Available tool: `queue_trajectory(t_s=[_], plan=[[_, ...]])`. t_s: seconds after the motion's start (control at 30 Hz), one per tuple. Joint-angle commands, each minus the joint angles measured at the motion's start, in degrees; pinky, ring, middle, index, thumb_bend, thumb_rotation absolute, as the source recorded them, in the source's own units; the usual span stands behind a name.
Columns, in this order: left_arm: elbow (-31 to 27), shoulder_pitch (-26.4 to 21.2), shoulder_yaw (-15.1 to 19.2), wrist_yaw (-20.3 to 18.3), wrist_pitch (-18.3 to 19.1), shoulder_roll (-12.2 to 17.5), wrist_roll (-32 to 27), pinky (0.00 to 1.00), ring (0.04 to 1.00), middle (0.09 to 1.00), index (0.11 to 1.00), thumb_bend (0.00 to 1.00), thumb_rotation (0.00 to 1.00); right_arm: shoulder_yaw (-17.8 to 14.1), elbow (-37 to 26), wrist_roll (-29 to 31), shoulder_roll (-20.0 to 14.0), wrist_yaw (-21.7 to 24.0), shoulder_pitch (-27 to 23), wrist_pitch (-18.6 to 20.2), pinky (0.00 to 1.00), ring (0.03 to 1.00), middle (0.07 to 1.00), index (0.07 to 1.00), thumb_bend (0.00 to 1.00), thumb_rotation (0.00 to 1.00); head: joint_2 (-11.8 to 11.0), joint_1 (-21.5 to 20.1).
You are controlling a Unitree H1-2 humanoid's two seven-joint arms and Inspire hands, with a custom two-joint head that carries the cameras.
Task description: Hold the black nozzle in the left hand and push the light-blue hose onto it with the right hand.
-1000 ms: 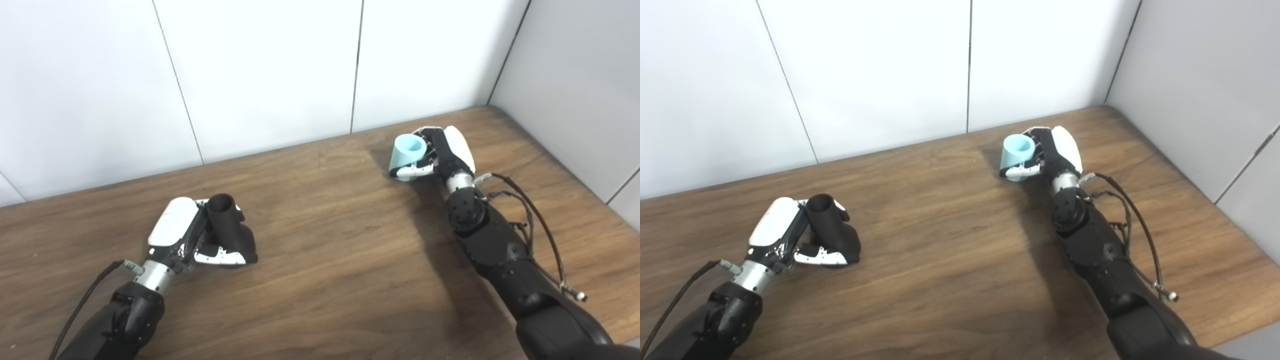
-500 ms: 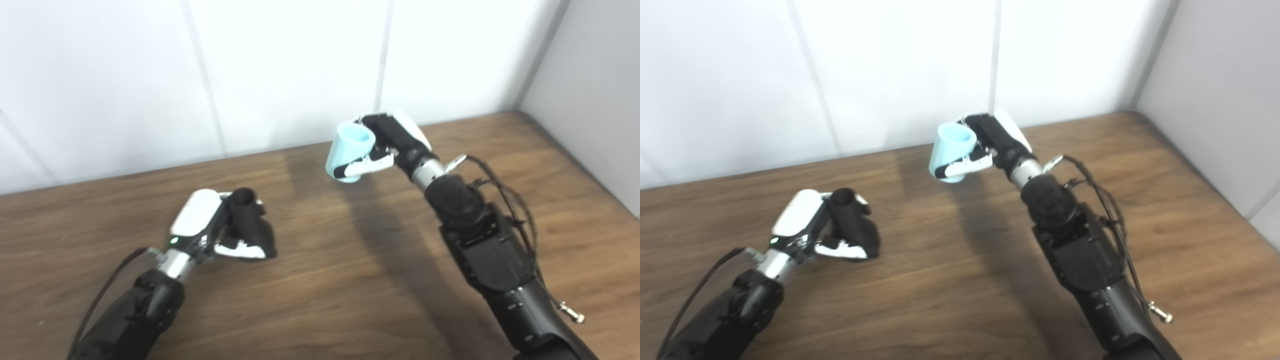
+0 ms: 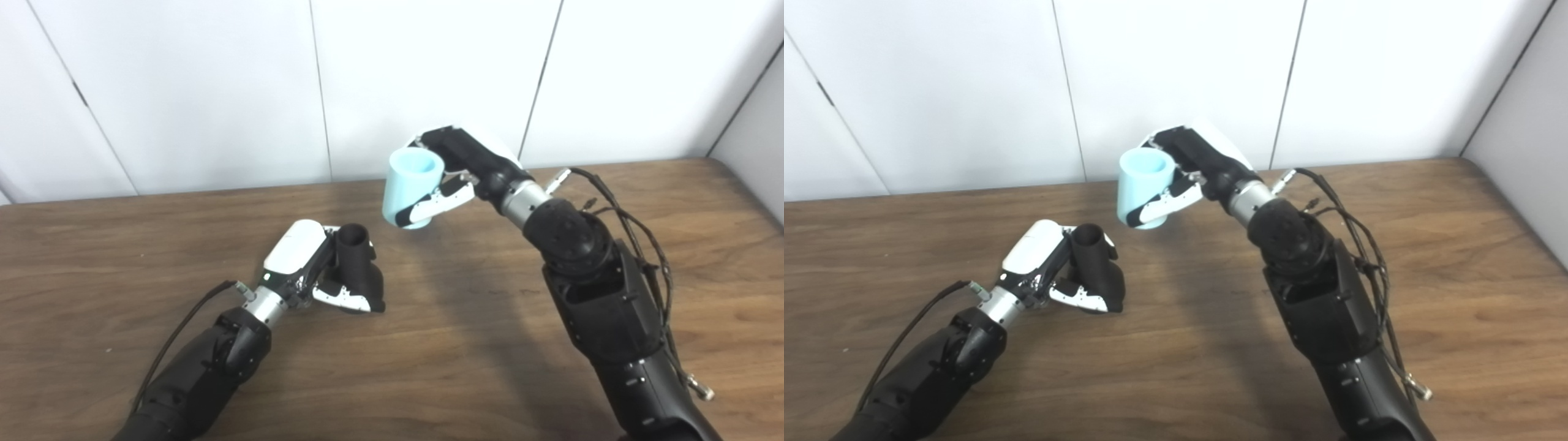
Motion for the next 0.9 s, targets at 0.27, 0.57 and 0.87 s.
queue_trajectory(t_s=[0.27,0.57,0.87], plan=[[5.5,12.9,-3.7,-4.9,5.5,-3.9,4.2,0.30,0.401,0.481,0.514,0.50,0.00,1.9,2.8,0.3,2.3,-1.8,-8.1,-1.4,0.29,0.396,0.461,0.531,0.52,0.00,0.5,1.3],[5.9,12.9,-3.2,-4.0,6.3,-5.7,5.1,0.30,0.404,0.476,0.512,0.50,0.00,2.5,7.9,-0.3,3.1,-4.4,-7.3,-2.2,0.31,0.404,0.478,0.524,0.52,0.00,1.0,4.5],[4.9,13.2,-2.7,-4.1,6.9,-6.1,5.5,0.30,0.399,0.486,0.514,0.50,0.00,3.7,8.1,0.4,2.9,-3.6,-6.1,-2.2,0.31,0.401,0.469,0.529,0.52,0.00,1.8,6.1]])
